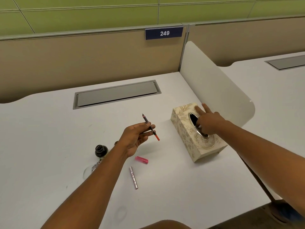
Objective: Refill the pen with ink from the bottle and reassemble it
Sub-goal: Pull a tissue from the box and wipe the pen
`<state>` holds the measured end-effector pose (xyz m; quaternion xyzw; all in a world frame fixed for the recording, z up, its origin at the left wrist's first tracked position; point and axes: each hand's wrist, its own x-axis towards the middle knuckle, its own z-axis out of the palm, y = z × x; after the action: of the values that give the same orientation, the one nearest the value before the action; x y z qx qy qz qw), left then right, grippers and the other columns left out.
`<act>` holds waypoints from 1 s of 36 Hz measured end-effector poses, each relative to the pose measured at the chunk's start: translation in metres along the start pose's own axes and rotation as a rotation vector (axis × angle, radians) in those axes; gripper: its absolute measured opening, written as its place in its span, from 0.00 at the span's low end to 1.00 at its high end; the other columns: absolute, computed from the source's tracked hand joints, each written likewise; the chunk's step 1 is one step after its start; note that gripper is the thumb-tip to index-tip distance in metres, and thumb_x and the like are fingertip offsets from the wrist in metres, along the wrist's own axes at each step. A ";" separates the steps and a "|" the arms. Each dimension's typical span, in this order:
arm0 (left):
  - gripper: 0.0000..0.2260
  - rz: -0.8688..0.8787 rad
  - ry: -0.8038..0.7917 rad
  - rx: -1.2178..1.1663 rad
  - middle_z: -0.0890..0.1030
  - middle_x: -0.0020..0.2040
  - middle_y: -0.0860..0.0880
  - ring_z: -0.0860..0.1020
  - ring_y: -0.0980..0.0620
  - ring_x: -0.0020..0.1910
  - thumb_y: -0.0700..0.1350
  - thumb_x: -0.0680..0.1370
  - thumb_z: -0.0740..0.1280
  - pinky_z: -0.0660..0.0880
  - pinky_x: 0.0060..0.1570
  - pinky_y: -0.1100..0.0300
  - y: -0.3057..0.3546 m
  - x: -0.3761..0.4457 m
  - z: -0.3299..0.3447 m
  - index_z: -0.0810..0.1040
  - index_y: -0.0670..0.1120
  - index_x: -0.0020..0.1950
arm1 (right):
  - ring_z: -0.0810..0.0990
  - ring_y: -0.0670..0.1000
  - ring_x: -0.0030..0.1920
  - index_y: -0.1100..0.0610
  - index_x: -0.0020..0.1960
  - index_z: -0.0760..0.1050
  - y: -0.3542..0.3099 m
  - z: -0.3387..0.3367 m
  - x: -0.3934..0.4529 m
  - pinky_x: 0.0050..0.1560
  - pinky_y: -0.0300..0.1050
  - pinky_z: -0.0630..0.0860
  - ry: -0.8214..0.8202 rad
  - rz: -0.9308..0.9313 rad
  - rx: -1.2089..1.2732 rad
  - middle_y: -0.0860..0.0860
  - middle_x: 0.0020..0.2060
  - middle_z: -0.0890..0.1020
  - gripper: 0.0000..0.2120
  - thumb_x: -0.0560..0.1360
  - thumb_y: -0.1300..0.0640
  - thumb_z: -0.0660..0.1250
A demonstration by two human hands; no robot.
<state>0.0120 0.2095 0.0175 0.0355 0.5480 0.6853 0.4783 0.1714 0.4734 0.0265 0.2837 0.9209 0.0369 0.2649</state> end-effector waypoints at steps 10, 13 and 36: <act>0.08 -0.002 0.015 -0.003 0.87 0.53 0.44 0.86 0.47 0.51 0.42 0.78 0.71 0.79 0.32 0.66 -0.003 0.004 0.000 0.83 0.40 0.55 | 0.30 0.60 0.77 0.54 0.49 0.78 -0.002 0.022 0.008 0.68 0.75 0.58 0.042 0.041 0.041 0.49 0.79 0.34 0.07 0.79 0.54 0.62; 0.08 -0.002 0.018 -0.003 0.87 0.52 0.44 0.85 0.46 0.53 0.42 0.78 0.71 0.80 0.33 0.66 -0.005 0.005 0.003 0.83 0.40 0.55 | 0.32 0.59 0.78 0.54 0.46 0.77 -0.002 0.023 0.010 0.68 0.76 0.59 0.038 0.044 0.066 0.50 0.79 0.33 0.06 0.78 0.55 0.63; 0.08 0.012 -0.012 0.029 0.87 0.53 0.43 0.85 0.44 0.54 0.41 0.77 0.72 0.81 0.36 0.65 -0.006 -0.002 0.005 0.83 0.40 0.55 | 0.51 0.58 0.78 0.53 0.56 0.81 0.001 0.026 -0.003 0.59 0.59 0.75 0.327 -0.025 0.004 0.52 0.77 0.60 0.10 0.76 0.52 0.68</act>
<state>0.0197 0.2109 0.0161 0.0498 0.5550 0.6799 0.4767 0.1871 0.4708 0.0059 0.2630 0.9552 0.0776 0.1112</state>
